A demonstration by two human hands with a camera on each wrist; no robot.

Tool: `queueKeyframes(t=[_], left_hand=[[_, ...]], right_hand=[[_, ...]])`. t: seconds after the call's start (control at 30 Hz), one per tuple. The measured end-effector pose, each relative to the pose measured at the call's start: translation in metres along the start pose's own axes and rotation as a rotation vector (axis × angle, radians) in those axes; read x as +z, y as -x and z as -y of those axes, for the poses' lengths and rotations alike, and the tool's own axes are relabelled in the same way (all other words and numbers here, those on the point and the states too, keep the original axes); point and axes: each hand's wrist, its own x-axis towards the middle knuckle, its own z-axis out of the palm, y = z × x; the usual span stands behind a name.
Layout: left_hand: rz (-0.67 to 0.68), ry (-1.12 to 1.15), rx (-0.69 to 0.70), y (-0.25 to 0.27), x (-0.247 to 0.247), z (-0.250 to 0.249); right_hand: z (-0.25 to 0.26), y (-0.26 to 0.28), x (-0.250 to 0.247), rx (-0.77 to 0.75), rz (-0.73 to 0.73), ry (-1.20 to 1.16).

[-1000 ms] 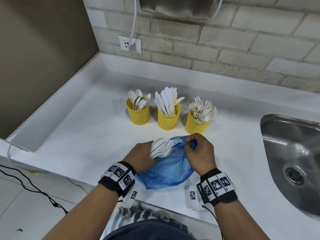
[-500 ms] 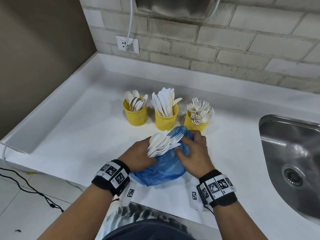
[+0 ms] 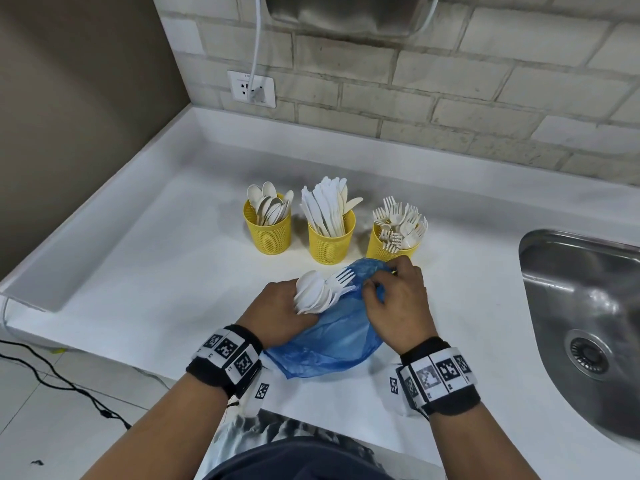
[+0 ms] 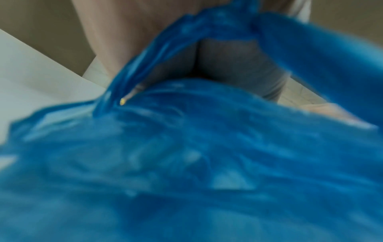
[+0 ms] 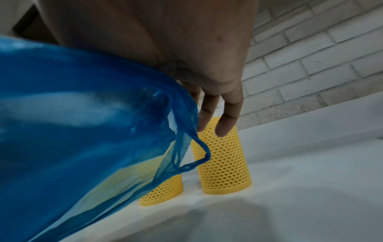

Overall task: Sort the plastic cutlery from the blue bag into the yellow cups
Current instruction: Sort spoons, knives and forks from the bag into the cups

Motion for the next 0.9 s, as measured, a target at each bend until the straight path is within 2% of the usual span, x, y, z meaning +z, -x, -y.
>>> queueKeyframes(t=[0.1, 0.2, 0.4, 0.47, 0.7, 0.9], left_hand=[[0.017, -0.012, 0.008, 0.000, -0.001, -0.001], [0.057, -0.022, 0.007, -0.002, -0.003, -0.001], [0.094, -0.022, 0.065, 0.002, -0.008, -0.002], [0.091, -0.040, 0.054, 0.002, -0.009, -0.001], [0.059, -0.052, 0.022, 0.005, -0.016, -0.004], [-0.110, 0.133, -0.027, 0.009, -0.021, -0.009]], right_hand=[[0.003, 0.000, -0.005, -0.070, -0.013, -0.061], [0.001, -0.004, -0.008, -0.176, 0.053, -0.131], [-0.005, -0.011, -0.011, -0.244, 0.093, -0.211], [-0.001, -0.012, -0.013, -0.223, 0.061, -0.243], [0.009, -0.009, -0.006, 0.005, -0.013, -0.289], [0.005, 0.005, 0.007, 0.037, 0.091, -0.116]])
